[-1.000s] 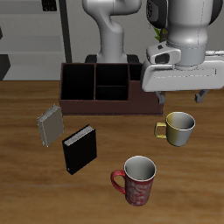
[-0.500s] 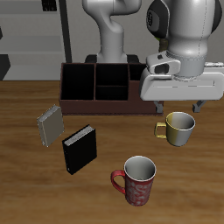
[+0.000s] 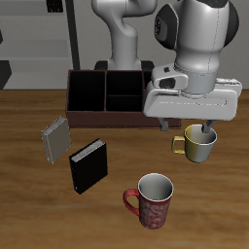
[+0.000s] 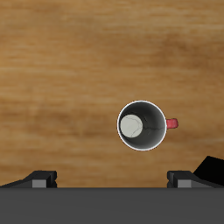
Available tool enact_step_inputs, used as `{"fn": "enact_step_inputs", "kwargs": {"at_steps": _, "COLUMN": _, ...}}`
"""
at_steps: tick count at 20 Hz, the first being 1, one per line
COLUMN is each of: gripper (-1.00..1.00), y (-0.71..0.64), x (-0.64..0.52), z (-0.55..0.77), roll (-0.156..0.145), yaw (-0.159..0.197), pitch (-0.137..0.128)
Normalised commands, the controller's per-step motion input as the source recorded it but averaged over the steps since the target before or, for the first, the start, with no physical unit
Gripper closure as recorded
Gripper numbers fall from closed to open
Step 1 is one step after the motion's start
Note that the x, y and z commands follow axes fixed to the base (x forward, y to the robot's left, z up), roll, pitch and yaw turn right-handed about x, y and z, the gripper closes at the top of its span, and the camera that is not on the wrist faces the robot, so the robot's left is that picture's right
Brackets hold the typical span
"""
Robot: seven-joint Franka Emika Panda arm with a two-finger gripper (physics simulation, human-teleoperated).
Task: Place the red mug into the back desk caddy's right compartment
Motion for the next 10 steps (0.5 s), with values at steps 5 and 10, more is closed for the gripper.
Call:
{"fn": "enact_step_inputs", "kwargs": {"at_steps": 5, "gripper": -1.0, "y": -0.29, "x": 0.12, "z": -0.1, "roll": -0.017, "yaw": -0.001, "pitch": 0.012}}
{"fn": "enact_step_inputs", "kwargs": {"at_steps": 10, "gripper": -1.0, "y": -0.08, "x": 0.13, "z": -0.18, "roll": 0.01, "yaw": 0.011, "pitch": 0.031}}
